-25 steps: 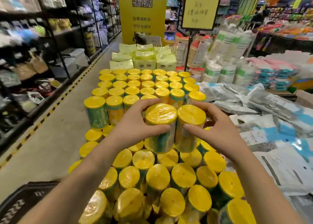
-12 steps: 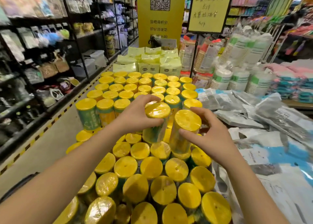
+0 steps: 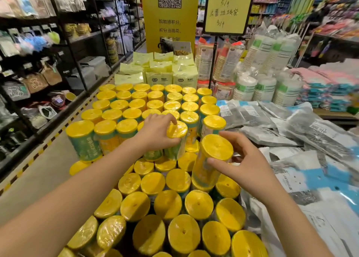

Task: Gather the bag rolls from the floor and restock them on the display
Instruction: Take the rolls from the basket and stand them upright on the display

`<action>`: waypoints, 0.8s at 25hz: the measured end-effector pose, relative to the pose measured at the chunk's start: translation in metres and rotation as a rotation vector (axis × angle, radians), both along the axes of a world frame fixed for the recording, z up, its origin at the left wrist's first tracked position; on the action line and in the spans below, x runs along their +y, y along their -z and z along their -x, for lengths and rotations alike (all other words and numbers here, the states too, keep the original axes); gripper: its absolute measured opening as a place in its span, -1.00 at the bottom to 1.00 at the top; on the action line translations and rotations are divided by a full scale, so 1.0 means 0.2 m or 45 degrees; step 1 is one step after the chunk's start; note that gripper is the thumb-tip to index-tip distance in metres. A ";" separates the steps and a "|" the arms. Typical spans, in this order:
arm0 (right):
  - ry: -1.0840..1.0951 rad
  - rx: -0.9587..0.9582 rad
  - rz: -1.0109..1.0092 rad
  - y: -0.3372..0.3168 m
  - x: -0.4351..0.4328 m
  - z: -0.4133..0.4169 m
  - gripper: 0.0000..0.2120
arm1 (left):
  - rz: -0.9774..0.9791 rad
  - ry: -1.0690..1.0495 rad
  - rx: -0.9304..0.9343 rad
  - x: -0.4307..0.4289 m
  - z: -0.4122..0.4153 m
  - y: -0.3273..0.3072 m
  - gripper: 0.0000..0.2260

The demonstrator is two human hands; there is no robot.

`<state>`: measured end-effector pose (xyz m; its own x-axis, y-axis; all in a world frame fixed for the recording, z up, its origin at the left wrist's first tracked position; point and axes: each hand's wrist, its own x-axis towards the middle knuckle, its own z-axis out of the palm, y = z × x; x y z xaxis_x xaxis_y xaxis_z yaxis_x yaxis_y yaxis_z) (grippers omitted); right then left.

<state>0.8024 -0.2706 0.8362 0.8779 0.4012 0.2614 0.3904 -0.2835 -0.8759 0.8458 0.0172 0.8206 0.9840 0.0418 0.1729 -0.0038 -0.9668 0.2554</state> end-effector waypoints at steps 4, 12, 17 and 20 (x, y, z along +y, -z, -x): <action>0.044 -0.002 0.020 0.04 0.04 -0.02 -0.40 | -0.016 -0.037 -0.020 -0.03 0.01 0.05 -0.49; 0.120 -0.067 0.163 0.11 0.17 -0.16 -0.42 | -0.146 -0.072 -0.209 -0.06 0.06 0.12 -0.52; 0.252 -0.311 0.311 0.24 0.35 -0.31 -0.49 | -0.088 -0.064 -0.212 -0.12 0.18 0.11 -0.48; 0.288 -0.414 0.276 0.33 0.41 -0.35 -0.59 | -0.018 -0.060 -0.241 -0.13 0.30 0.11 -0.51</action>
<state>0.8727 -0.1891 0.7702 0.8358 0.2847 0.4695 0.5429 -0.5566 -0.6289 0.7849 -0.0093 0.7995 0.9310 0.0832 0.3554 -0.0052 -0.9706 0.2408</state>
